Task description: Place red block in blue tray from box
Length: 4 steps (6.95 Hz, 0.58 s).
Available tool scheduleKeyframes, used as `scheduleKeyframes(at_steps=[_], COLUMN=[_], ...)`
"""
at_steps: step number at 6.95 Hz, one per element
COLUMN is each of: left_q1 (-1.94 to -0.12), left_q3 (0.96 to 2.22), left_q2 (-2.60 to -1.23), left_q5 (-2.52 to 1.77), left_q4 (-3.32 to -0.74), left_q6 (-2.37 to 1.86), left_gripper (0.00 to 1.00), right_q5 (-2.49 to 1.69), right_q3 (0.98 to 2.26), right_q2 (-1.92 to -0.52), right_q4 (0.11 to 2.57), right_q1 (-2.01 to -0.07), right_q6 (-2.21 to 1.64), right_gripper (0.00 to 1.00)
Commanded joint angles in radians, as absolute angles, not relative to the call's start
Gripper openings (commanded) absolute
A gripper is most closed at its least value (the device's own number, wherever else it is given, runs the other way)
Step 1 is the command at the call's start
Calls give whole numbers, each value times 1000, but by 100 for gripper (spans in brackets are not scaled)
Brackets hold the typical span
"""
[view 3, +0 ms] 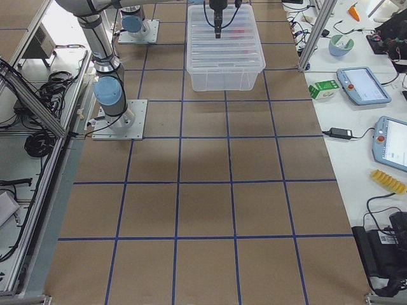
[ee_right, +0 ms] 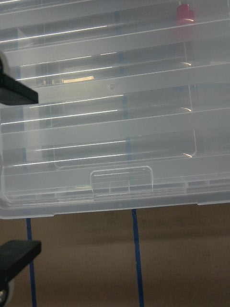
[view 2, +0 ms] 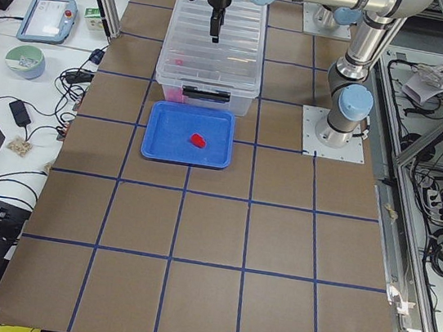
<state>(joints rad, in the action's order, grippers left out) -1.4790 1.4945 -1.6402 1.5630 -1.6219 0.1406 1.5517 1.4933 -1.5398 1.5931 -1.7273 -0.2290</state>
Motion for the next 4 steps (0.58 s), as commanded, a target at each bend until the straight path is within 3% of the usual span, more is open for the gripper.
scheduleKeyframes(at_steps=[1,4], left_q1=[-1502,-1555], left_q3=[1488,1483], left_q2=[-1629,-1617], left_q5=[1572,1580], left_q4=[-1629,-1635], left_q6=[141,135], left_gripper=[100,100], right_q5=[1552,1552], right_q3=[1494,1494], right_q2=[-1539,-1539], right_q4=[1594,1594], right_q1=[-1727,-1727], right_q6=[-230,-230], right_gripper=[100,100])
